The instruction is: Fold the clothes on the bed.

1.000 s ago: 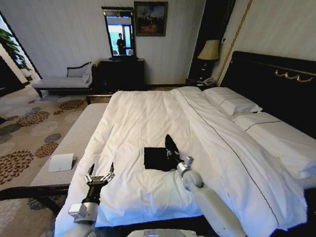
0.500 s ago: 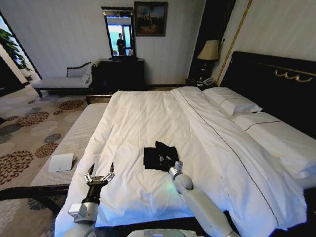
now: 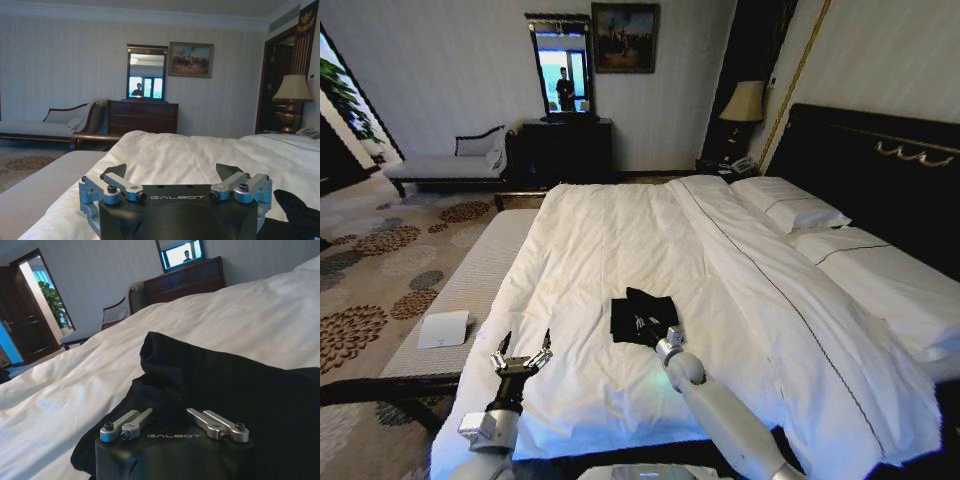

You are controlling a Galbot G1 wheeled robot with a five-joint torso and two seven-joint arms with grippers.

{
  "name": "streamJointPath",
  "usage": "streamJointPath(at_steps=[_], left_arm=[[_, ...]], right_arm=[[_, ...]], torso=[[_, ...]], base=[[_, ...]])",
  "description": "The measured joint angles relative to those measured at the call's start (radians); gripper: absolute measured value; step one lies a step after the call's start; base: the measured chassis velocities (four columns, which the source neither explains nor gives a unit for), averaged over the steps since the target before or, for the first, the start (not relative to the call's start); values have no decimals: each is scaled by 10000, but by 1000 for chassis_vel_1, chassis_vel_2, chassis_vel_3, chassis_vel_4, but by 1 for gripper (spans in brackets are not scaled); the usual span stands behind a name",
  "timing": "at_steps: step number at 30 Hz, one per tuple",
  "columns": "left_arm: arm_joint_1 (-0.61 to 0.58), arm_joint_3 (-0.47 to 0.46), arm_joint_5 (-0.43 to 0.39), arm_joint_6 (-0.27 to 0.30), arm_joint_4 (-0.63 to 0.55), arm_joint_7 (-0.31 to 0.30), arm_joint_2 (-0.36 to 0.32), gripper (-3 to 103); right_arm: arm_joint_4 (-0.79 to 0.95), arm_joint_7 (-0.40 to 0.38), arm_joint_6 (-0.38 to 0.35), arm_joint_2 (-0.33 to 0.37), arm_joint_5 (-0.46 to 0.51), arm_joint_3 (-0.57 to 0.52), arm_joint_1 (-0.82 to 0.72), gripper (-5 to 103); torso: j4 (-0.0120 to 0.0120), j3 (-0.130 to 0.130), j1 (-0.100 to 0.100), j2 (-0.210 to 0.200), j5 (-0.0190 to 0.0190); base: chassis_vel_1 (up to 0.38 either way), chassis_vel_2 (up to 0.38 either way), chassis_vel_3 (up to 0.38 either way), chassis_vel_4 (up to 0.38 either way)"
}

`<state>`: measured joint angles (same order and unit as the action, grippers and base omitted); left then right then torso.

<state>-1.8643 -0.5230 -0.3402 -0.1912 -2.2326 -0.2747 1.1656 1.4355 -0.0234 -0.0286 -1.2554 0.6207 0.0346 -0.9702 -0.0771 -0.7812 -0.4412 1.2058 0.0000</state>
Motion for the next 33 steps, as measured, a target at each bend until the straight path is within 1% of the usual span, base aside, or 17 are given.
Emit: streamJointPath(at_steps=[2, 4, 7, 8, 11, 13, 17, 18, 19, 21, 23, 24, 25, 27, 28, 30, 33], left_arm=[[0, 0, 0, 0, 0, 0, 0, 100], [0, 0, 0, 0, 0, 0, 0, 100], [1, 0, 1, 0, 0, 0, 0, 100], [1, 0, 1, 0, 0, 0, 0, 100], [0, 0, 0, 0, 0, 0, 0, 100], [1, 0, 0, 0, 0, 0, 0, 100], [1, -1, 1, 0, 0, 0, 0, 100], [1, -1, 1, 0, 0, 0, 0, 100], [0, 0, 0, 0, 0, 0, 0, 100], [1, 0, 0, 0, 0, 0, 0, 100], [0, -1, 1, -1, 0, 0, 0, 100], [0, -1, 1, -1, 0, 0, 0, 100], [1, 0, 0, 0, 0, 0, 0, 100], [1, 0, 0, 0, 0, 0, 0, 100], [1, 0, 0, 0, 0, 0, 0, 100], [1, 0, 0, 0, -1, 0, 0, 100], [0, 0, 0, -1, 0, 0, 0, 100]], right_arm=[[65, 47, -37, 3, 80, -6, -42, 19], [164, 54, -50, 14, 122, -11, -71, 19], [661, 103, -50, 124, 114, -12, -244, 35], [661, 103, -50, 124, 114, -12, -244, 35], [1556, 172, -45, 333, -106, 44, -603, 51], [1745, 215, -39, 377, -180, 44, -688, 51], [2651, 388, 99, 538, -314, -222, -921, 73], [2651, 388, 99, 538, -314, -222, -921, 73], [2521, 292, 279, 473, -344, -281, -797, 73], [1786, 35, 648, 233, -608, -315, -389, 84], [567, -105, 1143, -138, -1217, -309, 225, 94], [567, -105, 1143, -138, -1217, -309, 225, 94], [-36, -136, 1417, -326, -1563, -300, 546, 97], [-1354, -146, 1893, -704, -2410, -246, 1193, 99], [-1354, -146, 1893, -704, -2410, -246, 1193, 99], [-2405, -145, 2184, -1021, -3047, -216, 1778, 100], [-3393, -137, 2428, -1293, -3690, -194, 2278, 100]], torso=[[0, 0, 0, 0, 1], [0, 0, 0, 0, 1], [1, 0, 0, 0, 1], [1, 0, 0, 0, 1], [0, 1, 0, 0, 0], [0, 0, 0, 0, 0], [-1, 1, 1, 1, -2], [-1, 1, 1, 1, -2], [-2, 1, 1, 1, -1], [-1, 1, 1, 1, 0], [0, 0, 0, 1, 0], [0, 0, 0, 1, 0], [1, 0, 0, 0, 0], [1, -1, -1, 0, 2], [1, -1, -1, 0, 2], [2, 0, 0, 0, 1], [1, 0, 0, 0, 0]], base=[[0, 0, 0, 0], [0, 0, 0, 0], [0, 0, 0, 0], [0, 0, 0, 0], [0, 0, 0, 0], [0, 0, 0, 0], [0, 0, 0, 0], [0, 0, 0, 0], [0, 0, 0, 0], [0, 0, 0, 0], [0, 0, 0, 0], [0, 0, 0, 0], [0, 0, 0, 0], [0, 0, 0, 0], [0, 0, 0, 0], [0, 0, 0, 0], [0, 0, 0, 0]])
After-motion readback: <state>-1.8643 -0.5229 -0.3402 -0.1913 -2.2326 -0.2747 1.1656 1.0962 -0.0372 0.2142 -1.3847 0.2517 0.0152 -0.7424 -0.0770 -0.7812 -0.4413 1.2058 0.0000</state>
